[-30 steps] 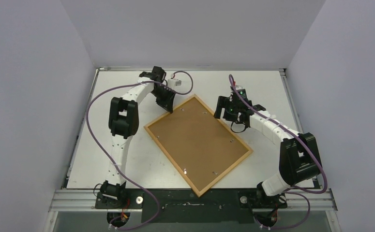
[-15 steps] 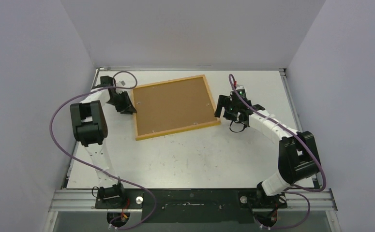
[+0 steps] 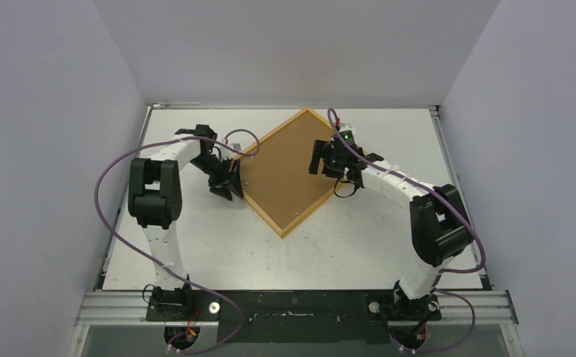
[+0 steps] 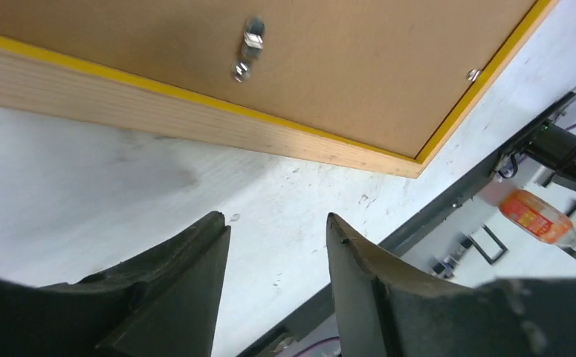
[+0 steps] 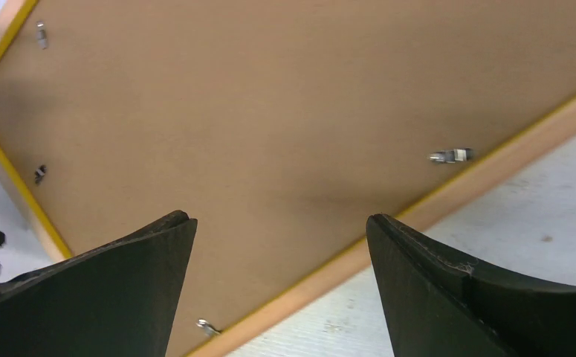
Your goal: Put the photo into the frame
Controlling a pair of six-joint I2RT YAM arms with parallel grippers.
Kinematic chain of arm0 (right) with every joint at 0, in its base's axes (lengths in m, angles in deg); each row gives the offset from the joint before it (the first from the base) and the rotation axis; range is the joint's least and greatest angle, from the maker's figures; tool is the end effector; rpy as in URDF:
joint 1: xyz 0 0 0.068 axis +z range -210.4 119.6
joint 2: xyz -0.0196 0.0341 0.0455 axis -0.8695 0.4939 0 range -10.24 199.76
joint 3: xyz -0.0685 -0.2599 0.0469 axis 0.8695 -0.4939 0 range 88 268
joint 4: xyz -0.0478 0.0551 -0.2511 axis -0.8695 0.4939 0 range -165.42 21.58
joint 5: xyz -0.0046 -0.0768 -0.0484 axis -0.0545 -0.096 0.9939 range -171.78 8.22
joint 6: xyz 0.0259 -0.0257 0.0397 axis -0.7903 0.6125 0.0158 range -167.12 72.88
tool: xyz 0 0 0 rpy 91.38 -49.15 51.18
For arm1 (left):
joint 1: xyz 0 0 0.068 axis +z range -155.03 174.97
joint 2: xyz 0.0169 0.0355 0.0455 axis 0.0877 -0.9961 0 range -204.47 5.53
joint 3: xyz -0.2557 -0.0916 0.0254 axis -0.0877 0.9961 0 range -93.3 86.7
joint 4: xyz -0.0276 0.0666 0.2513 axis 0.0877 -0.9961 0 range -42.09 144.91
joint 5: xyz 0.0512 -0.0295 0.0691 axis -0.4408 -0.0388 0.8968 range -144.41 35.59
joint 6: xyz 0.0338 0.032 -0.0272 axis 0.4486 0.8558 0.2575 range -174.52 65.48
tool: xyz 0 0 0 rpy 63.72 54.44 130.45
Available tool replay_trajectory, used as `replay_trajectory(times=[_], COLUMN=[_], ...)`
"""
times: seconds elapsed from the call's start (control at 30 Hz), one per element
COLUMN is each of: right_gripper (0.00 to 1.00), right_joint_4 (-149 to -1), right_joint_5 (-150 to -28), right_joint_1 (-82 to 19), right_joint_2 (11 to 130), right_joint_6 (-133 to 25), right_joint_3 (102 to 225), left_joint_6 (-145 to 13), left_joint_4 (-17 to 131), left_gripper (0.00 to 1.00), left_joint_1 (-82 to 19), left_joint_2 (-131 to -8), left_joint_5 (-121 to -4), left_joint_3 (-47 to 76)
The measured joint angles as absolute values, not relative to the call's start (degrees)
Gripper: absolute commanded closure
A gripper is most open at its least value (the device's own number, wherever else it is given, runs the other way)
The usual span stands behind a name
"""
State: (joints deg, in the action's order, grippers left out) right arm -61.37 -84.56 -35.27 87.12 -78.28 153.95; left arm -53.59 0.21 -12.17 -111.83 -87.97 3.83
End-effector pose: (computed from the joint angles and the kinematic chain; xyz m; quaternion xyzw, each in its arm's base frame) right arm 0.3351 0.1591 0.2208 0.0395 0.9244 0.1986 0.3234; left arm 0.3732 -0.0666 0.1550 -0.0694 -0.9549 0.2887 0.0089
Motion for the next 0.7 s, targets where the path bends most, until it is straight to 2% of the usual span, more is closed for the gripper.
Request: replay_trajectory(times=[0.1, 0.23, 0.43, 0.7], right_gripper=[0.13, 0.16, 0.21, 0.23], right_joint_4=[-62.8, -64.6, -66.9, -72.0], right_joint_5=[-84.3, -84.2, -85.2, -88.7], right_joint_1=[-32.1, -28.1, -20.8, -13.7], right_joint_2=[88.7, 92.8, 99.1, 98.4], right_joint_6=[-79.2, -80.0, -81.0, -82.6], right_joint_3=[155.0, 157.5, 161.1, 158.2], left_joint_6=[-47.8, -43.1, -40.7, -38.8], left_joint_4=[-7.2, -8.2, -3.1, 0.1], left_gripper=[0.50, 0.50, 0.55, 0.60], left_joint_1=[-9.8, -6.7, -6.9, -9.1], left_joint_2=[-113.5, -113.4, -115.3, -127.4], left_joint_5=[-88.7, -87.0, -82.1, -78.9], left_joint_3=[-5.3, -14.3, -18.4, -26.9])
